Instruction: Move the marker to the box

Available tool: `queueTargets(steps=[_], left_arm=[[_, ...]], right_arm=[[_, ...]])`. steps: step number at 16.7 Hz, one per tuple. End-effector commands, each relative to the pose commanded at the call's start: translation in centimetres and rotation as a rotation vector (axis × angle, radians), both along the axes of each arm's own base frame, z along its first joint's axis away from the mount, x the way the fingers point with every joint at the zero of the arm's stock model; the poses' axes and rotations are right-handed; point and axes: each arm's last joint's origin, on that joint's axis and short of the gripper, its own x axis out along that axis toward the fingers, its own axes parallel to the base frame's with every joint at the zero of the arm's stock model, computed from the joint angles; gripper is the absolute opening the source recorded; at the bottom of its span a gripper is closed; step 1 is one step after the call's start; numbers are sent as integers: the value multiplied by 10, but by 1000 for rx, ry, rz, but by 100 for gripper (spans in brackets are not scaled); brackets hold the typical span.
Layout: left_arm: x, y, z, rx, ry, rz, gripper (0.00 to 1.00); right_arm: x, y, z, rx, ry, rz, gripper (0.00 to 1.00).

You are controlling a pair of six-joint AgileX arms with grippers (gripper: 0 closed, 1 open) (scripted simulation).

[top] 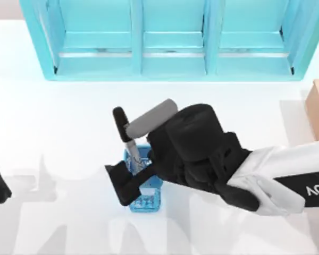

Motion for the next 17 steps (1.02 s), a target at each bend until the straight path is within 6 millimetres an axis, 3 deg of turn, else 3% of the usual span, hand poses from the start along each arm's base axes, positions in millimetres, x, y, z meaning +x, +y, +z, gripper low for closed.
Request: queueTargets(steps=[7,17], left_arm=[[0,0,0,0,0,0,100],[0,0,0,0,0,0,100]], right_arm=[[8,10,-9,7,-6,0,100],[8,10,-9,7,-6,0,25]])
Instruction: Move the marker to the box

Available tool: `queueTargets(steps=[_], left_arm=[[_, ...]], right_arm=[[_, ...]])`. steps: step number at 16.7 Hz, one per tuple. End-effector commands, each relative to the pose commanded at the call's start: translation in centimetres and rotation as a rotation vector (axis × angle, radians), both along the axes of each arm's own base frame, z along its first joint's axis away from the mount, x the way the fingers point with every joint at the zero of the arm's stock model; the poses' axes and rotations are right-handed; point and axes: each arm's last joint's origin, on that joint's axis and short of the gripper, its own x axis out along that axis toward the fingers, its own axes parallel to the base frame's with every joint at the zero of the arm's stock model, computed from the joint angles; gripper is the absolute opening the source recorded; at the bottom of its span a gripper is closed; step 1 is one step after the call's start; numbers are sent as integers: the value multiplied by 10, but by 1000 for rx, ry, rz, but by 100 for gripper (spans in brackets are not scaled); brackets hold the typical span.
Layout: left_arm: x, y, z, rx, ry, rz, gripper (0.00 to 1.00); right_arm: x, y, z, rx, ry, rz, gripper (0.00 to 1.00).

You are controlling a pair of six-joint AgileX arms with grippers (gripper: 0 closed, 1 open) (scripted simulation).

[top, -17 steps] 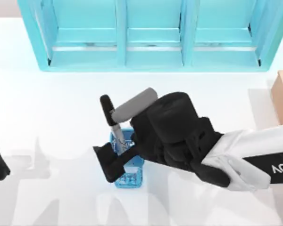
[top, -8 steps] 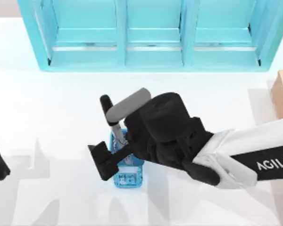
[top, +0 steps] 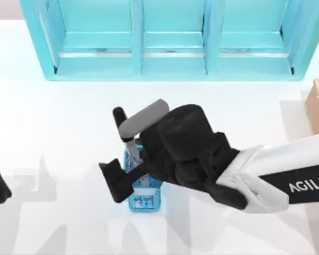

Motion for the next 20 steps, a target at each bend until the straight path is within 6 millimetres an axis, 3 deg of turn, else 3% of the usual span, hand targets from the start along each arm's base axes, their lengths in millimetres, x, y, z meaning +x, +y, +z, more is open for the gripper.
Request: queueTargets(steps=[3,4,14,17,20], left_arm=[[0,0,0,0,0,0,100],[0,0,0,0,0,0,100],[0,0,0,0,0,0,100],[0,0,0,0,0,0,100],[0,0,0,0,0,0,100]], right_arm=[[0,0,0,0,0,0,2],[0,0,0,0,0,0,0],[2,-2,6,8,0,3,0],[11,-22,30,5,4,8,0],[17,-58,74,1,10,10,0]])
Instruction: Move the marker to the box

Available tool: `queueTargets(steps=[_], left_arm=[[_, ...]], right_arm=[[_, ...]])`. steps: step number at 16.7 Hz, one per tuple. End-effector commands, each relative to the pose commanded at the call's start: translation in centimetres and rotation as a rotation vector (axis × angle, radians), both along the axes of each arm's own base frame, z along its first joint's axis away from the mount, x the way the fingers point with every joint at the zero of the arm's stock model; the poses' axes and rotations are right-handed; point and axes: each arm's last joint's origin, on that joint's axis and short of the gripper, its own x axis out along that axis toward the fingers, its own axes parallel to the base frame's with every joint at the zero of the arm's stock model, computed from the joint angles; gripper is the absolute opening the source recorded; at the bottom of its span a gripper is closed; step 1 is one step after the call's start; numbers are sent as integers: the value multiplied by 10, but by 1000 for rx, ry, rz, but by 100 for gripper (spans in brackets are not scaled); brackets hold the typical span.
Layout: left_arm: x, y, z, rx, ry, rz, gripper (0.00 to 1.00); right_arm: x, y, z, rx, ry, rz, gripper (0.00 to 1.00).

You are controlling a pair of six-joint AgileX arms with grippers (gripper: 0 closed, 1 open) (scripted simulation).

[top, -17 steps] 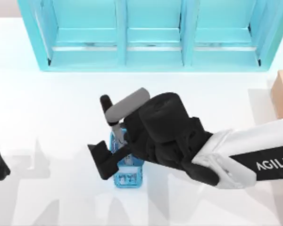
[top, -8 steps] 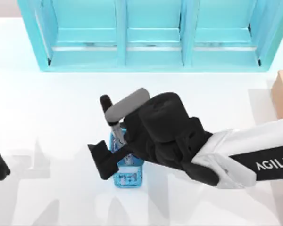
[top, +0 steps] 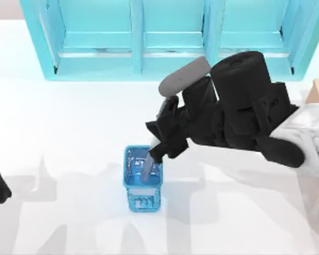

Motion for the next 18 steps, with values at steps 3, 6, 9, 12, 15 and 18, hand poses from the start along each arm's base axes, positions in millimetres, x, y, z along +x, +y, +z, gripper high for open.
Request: queueTargets(steps=[3,6,9,12,15,18], left_arm=[[0,0,0,0,0,0,100],[0,0,0,0,0,0,100],[0,0,0,0,0,0,100],[0,0,0,0,0,0,100],[0,0,0,0,0,0,100],[0,0,0,0,0,0,100]], right_arm=[[-6,-46,45,0,1,-3,0],[-15,-80,71,5,-7,-7,0],[-19,-91,78,7,-10,-9,0],[-19,-89,77,7,-7,-6,0],[-12,-97,81,-17,-9,-35,0],[5,-126,93,-102,1,-127,0]])
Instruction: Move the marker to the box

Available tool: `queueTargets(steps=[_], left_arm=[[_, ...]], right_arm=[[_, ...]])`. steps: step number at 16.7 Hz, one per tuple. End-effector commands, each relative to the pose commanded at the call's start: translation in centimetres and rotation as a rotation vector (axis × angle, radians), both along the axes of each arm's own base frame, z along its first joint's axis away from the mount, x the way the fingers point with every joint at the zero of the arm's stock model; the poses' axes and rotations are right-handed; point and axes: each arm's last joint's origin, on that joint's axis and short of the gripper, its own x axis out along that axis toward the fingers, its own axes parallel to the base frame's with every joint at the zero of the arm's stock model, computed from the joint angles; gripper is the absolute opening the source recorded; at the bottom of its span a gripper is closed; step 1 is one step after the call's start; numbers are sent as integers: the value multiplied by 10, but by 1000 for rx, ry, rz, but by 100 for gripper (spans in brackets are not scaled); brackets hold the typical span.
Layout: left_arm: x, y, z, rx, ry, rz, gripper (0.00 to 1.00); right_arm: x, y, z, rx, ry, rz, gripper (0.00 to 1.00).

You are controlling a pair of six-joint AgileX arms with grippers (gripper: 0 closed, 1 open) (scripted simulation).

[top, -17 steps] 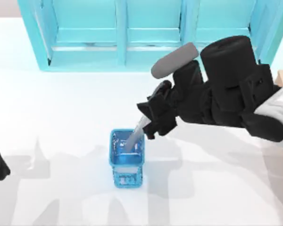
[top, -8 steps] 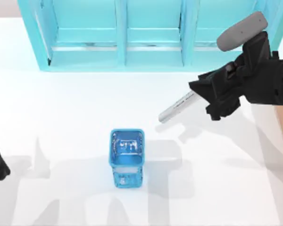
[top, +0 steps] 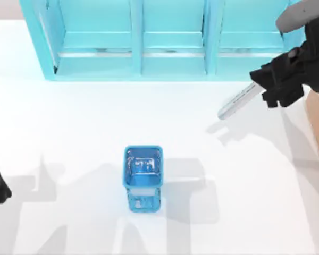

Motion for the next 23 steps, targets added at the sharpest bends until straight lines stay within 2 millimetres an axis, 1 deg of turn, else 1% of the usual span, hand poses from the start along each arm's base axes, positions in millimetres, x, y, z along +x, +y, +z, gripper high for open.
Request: queueTargets(steps=[2,4,7,9,10,12,18,20,23], left_arm=[[0,0,0,0,0,0,100],[0,0,0,0,0,0,100],[0,0,0,0,0,0,100],[0,0,0,0,0,0,100],[0,0,0,0,0,0,100],[0,0,0,0,0,0,100],[0,0,0,0,0,0,100],[0,0,0,0,0,0,100],[0,0,0,0,0,0,100]], right_arm=[[8,-31,10,-80,35,-85,0],[10,-67,22,-163,92,-177,0],[-1,-119,41,-269,185,-304,0],[-12,-145,53,-320,227,-370,0],[-18,-154,58,-341,240,-393,0],[-25,-164,63,-367,254,-418,0],[-25,-165,62,-368,261,-417,0],[-22,-165,52,-365,263,-419,0],[-15,-165,25,-367,259,-424,0]])
